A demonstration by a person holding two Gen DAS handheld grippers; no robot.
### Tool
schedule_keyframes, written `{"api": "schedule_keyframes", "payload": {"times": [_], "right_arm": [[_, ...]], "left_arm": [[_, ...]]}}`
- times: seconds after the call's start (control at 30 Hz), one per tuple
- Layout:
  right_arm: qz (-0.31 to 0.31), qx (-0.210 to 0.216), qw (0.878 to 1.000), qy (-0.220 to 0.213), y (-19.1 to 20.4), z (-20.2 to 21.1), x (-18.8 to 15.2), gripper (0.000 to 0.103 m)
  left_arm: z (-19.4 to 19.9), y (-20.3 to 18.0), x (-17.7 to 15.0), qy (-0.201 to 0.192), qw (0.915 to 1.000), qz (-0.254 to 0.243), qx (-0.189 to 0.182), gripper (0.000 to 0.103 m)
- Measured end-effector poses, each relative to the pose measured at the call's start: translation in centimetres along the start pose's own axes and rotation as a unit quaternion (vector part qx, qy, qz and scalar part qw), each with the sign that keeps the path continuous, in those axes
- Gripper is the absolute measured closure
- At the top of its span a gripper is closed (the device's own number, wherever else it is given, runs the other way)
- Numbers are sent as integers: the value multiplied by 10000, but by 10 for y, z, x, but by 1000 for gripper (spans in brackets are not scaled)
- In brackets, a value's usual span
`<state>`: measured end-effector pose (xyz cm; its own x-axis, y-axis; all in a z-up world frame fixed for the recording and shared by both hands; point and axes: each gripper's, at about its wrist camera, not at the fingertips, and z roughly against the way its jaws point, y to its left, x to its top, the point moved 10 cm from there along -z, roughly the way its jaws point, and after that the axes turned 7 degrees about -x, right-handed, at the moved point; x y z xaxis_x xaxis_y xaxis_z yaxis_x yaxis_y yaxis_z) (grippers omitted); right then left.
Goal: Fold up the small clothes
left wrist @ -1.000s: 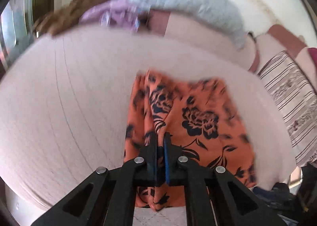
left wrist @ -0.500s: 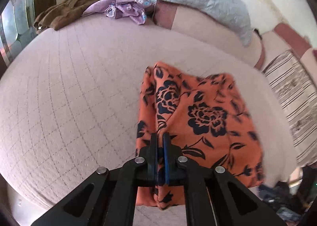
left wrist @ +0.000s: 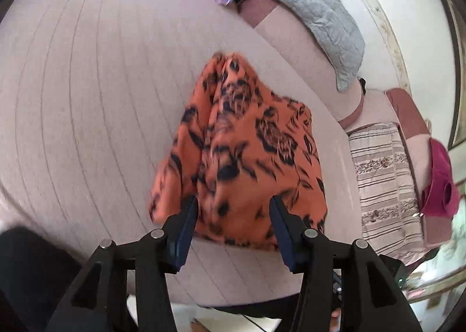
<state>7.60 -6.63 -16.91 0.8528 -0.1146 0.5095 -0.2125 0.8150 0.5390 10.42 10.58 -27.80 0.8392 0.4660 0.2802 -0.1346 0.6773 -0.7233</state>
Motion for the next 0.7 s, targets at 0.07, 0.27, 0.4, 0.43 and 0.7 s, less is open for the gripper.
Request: {"api": "schedule_keyframes", "payload": {"times": [0.07,0.27,0.4,0.43,0.7], "right_arm": [[9,23,10000,-28,2,2,0,34],[30,26,10000,-46,4,5,-2,34],[-16,2,10000,-77,1,8,-3,34],[-25,-11,10000,-66,0,7,-4,34],[56,-27,10000,-64,4,10,-6,34]], "left_arm": [[-2,2,-6,-81,9996,264,-92,51],[-6,8,-4,-32,9961,838,-257,53],[-11,15,-8,140,9963,833,-130,42],[-13,17,-9,175,9957,900,-132,39],[-20,10,-10,295,9975,622,-154,87]]}}
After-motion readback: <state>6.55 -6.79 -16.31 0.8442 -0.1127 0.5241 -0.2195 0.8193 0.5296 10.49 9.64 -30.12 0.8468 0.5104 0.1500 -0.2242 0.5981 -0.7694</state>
